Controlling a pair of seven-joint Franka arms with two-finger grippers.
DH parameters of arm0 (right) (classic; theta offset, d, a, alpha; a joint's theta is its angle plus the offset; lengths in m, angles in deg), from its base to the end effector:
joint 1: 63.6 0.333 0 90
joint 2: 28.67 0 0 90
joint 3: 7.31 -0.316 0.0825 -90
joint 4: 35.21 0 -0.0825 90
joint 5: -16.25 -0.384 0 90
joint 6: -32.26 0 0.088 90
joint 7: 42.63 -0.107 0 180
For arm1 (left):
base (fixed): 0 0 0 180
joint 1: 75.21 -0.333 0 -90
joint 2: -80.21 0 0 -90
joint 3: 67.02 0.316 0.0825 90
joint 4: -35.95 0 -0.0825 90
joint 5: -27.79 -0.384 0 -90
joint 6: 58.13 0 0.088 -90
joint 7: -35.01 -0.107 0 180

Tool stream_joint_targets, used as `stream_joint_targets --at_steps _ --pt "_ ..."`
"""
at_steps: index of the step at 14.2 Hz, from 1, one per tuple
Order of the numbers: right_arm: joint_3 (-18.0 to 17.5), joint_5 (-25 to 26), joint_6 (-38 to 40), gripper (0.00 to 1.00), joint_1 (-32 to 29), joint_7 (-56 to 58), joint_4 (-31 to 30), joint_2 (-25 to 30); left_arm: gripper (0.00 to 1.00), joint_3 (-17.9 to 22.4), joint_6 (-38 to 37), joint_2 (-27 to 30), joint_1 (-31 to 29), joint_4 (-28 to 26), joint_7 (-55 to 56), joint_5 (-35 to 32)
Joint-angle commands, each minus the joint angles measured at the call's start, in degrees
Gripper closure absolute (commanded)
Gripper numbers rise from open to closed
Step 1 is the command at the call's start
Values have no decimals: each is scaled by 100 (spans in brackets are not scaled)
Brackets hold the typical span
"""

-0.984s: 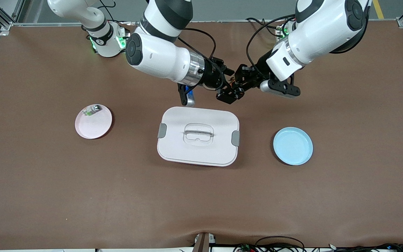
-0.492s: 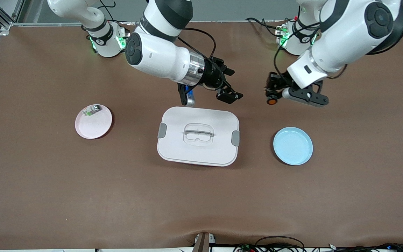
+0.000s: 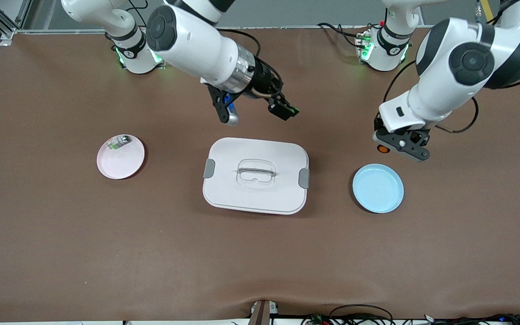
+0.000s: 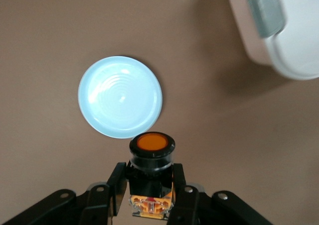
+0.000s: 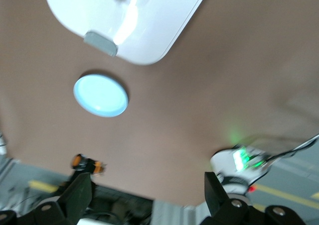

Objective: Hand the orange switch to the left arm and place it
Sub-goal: 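Carry the switch to the blue plate while the right gripper withdraws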

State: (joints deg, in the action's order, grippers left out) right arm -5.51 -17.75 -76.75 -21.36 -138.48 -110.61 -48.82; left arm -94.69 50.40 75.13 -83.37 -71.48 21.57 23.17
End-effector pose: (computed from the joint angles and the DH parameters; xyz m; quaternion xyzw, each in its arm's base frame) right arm 0.4948 0.4802 0.5746 -0.8140 0.4960 0.2187 0.2086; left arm 0.5467 -0.1808 0.4625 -0.9544 0.2966 0.0284 0.0188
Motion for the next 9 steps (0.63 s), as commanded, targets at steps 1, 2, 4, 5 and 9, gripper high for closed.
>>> stream_joint_targets --at_steps 1,2,4,5,9 --pt "-21 420 1062 0 -294 678 -89 441 100 -72 325 -448 -28 47 -623 -521" --pt "-21 560 1336 0 -426 916 -106 555 100 -72 440 -580 -28 46 -834 -766" --pt "-21 1016 1724 0 -506 1548 -168 801 100 -72 694 -818 -28 3 -1107 -1241" --pt "-21 1245 1847 0 -602 1986 -307 968 100 -72 896 -897 -28 -84 -1169 -1478" --pt "-21 1291 2541 0 -1480 3682 -642 1329 100 -72 1776 -1363 -98 -481 -1292 -2208"
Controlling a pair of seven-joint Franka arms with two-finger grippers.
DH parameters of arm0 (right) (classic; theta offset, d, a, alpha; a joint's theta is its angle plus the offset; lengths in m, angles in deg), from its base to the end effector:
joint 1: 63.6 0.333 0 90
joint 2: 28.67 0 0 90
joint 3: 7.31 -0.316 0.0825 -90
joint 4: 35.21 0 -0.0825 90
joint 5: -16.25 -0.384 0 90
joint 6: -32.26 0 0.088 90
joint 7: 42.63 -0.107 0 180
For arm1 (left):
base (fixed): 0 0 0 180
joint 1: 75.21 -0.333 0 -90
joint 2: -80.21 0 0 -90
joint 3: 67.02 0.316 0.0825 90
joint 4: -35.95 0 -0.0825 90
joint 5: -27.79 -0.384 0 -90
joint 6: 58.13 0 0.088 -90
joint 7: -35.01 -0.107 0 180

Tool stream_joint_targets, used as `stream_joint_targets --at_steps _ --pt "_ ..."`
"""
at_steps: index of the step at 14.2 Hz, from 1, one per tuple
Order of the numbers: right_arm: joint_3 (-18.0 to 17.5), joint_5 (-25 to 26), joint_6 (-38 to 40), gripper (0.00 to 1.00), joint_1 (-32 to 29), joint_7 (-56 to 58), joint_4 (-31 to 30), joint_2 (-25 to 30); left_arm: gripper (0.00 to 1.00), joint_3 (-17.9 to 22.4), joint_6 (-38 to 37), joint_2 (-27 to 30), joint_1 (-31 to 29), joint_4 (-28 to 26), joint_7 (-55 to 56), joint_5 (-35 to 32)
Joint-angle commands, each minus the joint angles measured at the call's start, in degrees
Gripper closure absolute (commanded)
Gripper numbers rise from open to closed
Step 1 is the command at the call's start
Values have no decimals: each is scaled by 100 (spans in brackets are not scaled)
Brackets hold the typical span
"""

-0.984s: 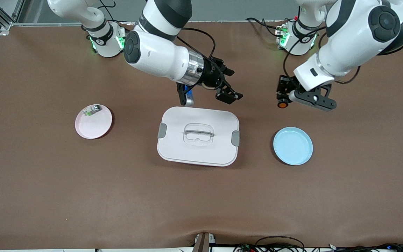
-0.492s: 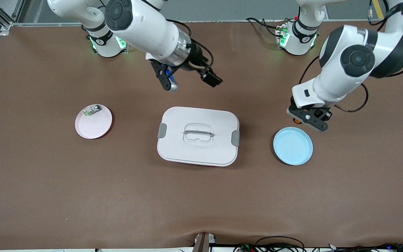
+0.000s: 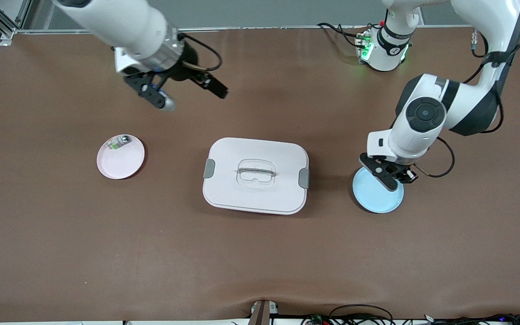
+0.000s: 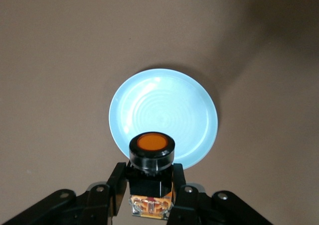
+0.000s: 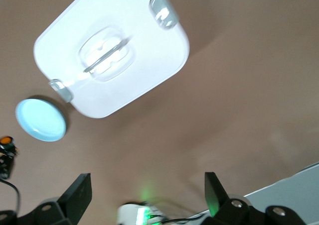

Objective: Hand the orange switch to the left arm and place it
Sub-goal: 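Carry the switch to the blue plate while the right gripper withdraws, then lower the switch onto the blue plate and open the left gripper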

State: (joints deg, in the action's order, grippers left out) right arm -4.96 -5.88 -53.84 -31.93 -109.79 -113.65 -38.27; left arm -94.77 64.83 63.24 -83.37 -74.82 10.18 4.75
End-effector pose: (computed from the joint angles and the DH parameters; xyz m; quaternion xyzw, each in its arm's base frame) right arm 0.5003 0.3324 0.6246 -0.9321 0.3089 0.1515 0.1130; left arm 0.5803 -0.1752 0.3473 -0.8762 0.4716 0.0226 0.0966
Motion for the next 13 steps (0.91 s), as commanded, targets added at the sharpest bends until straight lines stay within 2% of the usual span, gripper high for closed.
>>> stream_joint_targets --at_steps 1,4,7,9,13 --pt "-77 121 434 0 -668 1270 -347 309 100 -64 369 -323 -168 -156 -224 -534" --pt "-77 200 638 0 -1329 2527 -714 511 100 -64 850 -579 -256 -339 -383 -991" --pt "-77 630 638 0 -1751 3601 -1049 740 100 -64 1308 -956 -441 -498 -392 -1300" --pt "-77 902 621 0 -2015 4260 -1190 837 100 -64 1345 -1106 -441 -499 -383 -1598" --pt "-77 1491 585 0 -2262 5001 -1305 977 100 -64 1345 -1247 -476 -499 -286 -1634"
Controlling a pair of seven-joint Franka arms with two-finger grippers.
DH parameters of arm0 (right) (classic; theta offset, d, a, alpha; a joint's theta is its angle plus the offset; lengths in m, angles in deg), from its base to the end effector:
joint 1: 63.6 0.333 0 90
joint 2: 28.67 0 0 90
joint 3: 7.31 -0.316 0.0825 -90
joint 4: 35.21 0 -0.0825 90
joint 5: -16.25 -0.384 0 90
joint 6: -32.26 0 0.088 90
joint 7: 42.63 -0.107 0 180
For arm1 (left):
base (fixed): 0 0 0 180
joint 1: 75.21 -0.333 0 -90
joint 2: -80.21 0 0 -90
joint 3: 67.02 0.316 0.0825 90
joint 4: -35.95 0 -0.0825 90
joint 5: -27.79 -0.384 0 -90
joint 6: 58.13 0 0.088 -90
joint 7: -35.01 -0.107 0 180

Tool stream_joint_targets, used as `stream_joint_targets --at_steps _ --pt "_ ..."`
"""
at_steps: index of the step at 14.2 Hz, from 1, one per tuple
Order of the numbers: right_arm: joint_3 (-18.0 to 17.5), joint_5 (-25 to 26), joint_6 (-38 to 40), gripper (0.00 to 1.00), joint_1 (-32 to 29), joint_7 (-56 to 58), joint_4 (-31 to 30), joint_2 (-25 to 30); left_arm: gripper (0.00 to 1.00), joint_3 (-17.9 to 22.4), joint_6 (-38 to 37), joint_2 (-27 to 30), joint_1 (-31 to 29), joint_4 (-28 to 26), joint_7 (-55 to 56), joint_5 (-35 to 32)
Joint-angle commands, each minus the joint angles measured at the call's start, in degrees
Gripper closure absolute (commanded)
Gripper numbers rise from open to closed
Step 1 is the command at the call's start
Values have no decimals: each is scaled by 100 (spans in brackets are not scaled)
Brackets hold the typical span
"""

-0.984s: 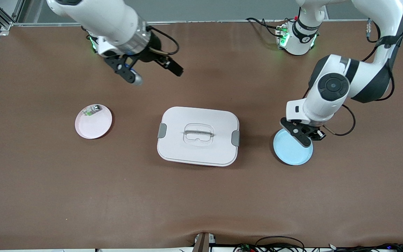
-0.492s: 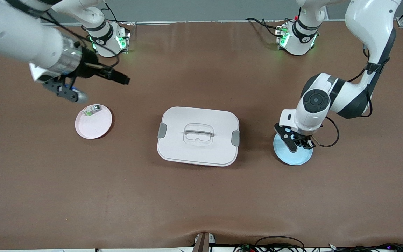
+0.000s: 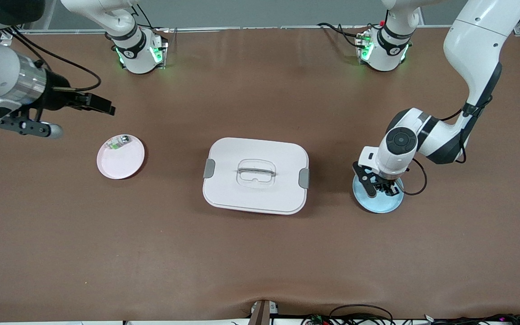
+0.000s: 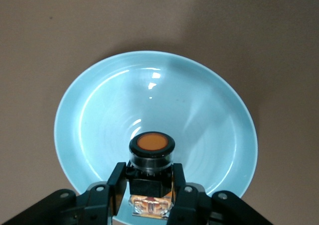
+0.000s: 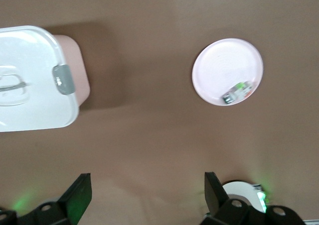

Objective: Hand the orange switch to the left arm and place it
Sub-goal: 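Lower the switch onto the blue plate and open the left gripper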

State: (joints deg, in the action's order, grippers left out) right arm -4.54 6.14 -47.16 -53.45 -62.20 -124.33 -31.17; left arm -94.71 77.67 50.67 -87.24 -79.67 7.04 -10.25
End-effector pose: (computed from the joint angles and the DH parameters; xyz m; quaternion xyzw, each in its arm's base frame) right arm 0.5385 0.0918 0.5954 -0.9857 0.0984 0.1231 0.0597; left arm 0.5744 -0.1491 0.2121 -0.8161 0.5680 0.0383 0.0991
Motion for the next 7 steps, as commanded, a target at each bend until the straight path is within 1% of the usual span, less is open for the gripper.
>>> stream_joint_targets --at_steps 1,2,3,7 --pt "-118 412 -108 0 -118 278 -341 372 79 -62 60 9 -89 4 20 -134" --pt "-118 526 -178 0 -127 444 -429 486 33 -62 60 9 -89 5 20 -134" --pt "-118 640 -231 0 -188 637 -561 618 0 -70 52 9 -89 22 54 -134" --pt "-118 677 -555 0 -671 1094 -1053 997 0 -106 34 202 -89 145 221 -37"
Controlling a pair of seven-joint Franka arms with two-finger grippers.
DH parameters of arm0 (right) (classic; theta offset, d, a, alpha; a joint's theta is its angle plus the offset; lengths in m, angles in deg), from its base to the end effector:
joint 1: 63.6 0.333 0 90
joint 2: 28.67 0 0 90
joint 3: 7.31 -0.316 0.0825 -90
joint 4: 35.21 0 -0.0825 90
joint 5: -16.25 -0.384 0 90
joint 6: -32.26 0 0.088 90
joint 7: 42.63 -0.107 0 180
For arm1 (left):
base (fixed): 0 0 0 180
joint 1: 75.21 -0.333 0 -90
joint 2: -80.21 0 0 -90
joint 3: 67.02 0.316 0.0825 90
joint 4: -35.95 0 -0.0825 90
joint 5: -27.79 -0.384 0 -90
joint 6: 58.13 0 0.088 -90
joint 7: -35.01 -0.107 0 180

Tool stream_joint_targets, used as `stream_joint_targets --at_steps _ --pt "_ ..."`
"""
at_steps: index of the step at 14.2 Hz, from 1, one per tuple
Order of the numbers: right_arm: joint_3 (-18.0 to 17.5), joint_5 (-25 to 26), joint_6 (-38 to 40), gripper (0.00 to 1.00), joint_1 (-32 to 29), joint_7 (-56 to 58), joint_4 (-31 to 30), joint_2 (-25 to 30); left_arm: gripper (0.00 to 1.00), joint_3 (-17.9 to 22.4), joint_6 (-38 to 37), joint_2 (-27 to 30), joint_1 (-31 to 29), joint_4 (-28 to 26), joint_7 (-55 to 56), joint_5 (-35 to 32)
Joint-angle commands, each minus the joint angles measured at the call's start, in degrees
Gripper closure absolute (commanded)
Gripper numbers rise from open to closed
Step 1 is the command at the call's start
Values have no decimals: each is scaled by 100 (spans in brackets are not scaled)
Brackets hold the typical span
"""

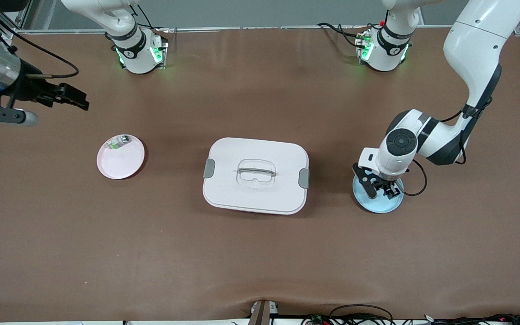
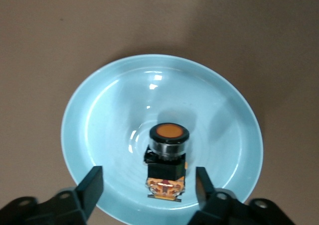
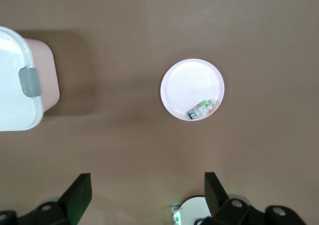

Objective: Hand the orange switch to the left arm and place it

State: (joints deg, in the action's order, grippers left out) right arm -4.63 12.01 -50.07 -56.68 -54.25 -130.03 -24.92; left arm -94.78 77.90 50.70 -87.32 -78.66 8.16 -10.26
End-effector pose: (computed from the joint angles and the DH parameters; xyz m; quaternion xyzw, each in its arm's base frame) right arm 0.5159 0.0462 0.6102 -0.9944 0.0618 0.0808 0.0276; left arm 0.5814 -0.1492 0.2194 -0.8233 0.5577 0.0272 0.1024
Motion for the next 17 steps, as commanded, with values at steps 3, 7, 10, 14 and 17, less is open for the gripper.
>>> stream_joint_targets --at_steps 3,7,10,14,17 --pt "-110 90 -537 0 -690 685 -826 592 0 -169 -295 595 -72 280 303 671" --pt "-110 178 -845 0 -903 906 -1170 874 0 -221 -1031 1044 -28 920 820 1737" --pt "-119 353 -1047 0 -903 915 -1022 830 0 -239 -2542 1035 -2 2070 1705 2186" --pt "-127 398 -1030 0 -903 897 -591 637 0 -379 -3433 1175 -2 2715 3077 2337" --pt "-128 407 -986 0 -885 906 -275 487 0 -494 -3714 1553 -19 2733 3984 2345"
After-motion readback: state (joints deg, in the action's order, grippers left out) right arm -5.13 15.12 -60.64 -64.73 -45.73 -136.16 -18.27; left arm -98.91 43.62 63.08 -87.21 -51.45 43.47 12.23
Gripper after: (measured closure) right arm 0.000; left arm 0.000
